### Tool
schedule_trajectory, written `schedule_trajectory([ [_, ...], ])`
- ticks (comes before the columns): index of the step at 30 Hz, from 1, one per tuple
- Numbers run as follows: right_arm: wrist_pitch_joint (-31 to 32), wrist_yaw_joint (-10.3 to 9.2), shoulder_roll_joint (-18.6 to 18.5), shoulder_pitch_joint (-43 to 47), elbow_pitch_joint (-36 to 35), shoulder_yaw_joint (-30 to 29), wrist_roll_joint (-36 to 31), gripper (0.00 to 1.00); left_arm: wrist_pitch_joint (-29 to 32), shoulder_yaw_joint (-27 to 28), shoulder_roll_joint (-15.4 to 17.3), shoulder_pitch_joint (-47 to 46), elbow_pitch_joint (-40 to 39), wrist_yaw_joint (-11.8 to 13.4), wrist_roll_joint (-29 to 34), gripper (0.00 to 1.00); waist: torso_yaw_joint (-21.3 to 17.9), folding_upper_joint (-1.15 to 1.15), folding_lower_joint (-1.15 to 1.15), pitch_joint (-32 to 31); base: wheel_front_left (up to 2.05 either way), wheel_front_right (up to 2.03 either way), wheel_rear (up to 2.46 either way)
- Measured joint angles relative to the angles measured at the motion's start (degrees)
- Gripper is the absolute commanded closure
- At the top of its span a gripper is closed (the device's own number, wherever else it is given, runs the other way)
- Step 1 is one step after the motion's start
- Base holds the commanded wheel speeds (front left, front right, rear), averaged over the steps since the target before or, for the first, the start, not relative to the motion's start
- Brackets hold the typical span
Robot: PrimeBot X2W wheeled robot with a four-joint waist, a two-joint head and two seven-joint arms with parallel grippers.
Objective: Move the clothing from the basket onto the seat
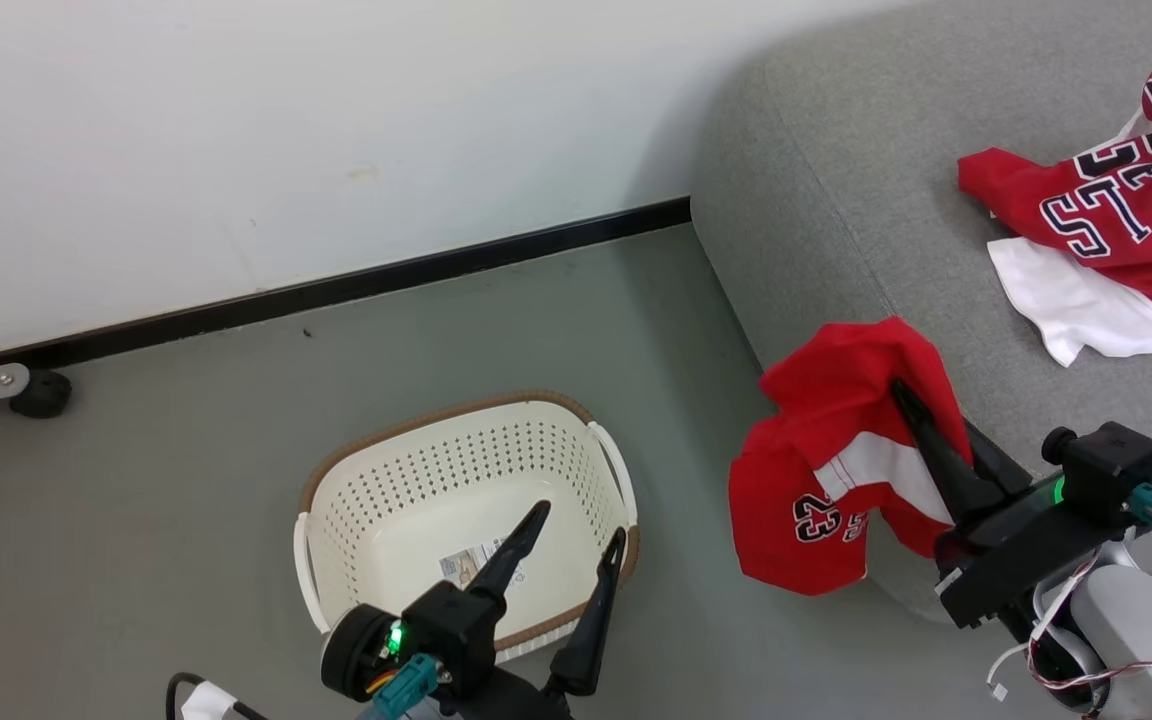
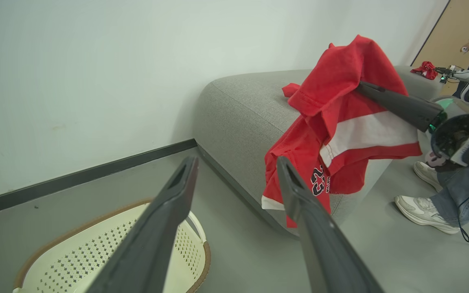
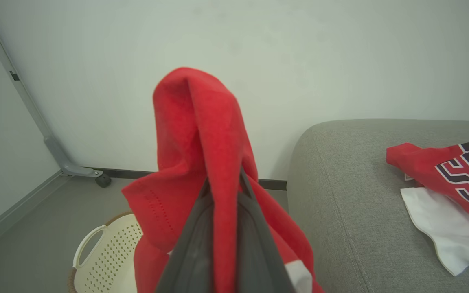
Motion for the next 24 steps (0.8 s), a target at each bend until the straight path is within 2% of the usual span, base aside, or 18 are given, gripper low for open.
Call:
schedule_trajectory([
  [10,0.0,0.0,-0.86,-0.96,-0.91,-6.14,-0.82,1.0,0.23,-1.2,-0.37,-1.88,0.0,-0.53,0.15,0.0,-1.13,0.0,0.0,3.06,0.0,0.0,0.0],
  [17,0.0,0.0,-3.25,-6.41,-0.15,-13.06,-0.51,1.0,0.85,-1.57,-0.38,-2.27,-0.02,-0.96,0.47,0.0,-0.51,0.01,0.01,5.56,0.0,0.0,0.0],
  [24,0.0,0.0,-5.91,-13.43,3.58,-20.14,0.89,1.0,1.51,-1.48,-0.08,-3.33,-0.14,-0.94,0.57,0.0,0.98,0.01,0.01,8.92,0.0,0.0,0.0],
])
